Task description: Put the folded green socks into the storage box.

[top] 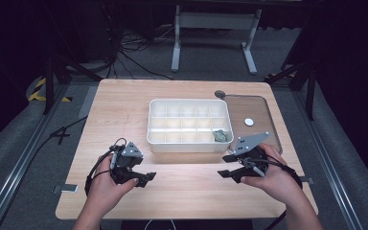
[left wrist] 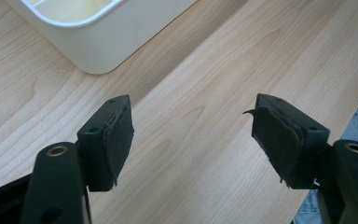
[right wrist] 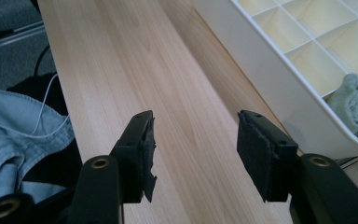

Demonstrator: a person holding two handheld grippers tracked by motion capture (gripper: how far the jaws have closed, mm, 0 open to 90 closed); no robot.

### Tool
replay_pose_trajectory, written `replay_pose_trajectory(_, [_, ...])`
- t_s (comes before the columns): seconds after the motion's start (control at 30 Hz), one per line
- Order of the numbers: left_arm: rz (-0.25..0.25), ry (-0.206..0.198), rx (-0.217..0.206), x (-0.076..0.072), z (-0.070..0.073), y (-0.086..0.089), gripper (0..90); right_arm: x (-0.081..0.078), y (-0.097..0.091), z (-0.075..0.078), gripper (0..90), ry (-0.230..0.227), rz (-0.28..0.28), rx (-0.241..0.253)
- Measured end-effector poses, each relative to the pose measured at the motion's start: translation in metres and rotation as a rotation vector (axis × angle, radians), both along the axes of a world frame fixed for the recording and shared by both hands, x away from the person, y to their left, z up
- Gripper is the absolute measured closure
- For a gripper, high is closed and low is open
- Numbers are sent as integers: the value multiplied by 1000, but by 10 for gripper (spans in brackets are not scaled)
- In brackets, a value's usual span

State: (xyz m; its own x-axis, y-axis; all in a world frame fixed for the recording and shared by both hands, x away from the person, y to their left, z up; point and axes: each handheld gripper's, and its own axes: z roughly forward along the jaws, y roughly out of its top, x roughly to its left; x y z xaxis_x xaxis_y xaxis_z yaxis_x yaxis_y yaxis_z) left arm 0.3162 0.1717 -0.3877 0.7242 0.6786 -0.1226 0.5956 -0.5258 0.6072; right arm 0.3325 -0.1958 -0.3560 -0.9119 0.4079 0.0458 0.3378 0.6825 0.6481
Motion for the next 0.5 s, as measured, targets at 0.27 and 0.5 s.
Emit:
replay_pose_trajectory(0.27, [-32, 9, 32, 2, -3, -5, 295, -2, 0, -24, 402, 13, -15, -12])
replay_pose_trajectory(0.5, [-65, 5, 59, 3, -6, -11, 289, -2, 8, -46, 346, 43, -12, -11])
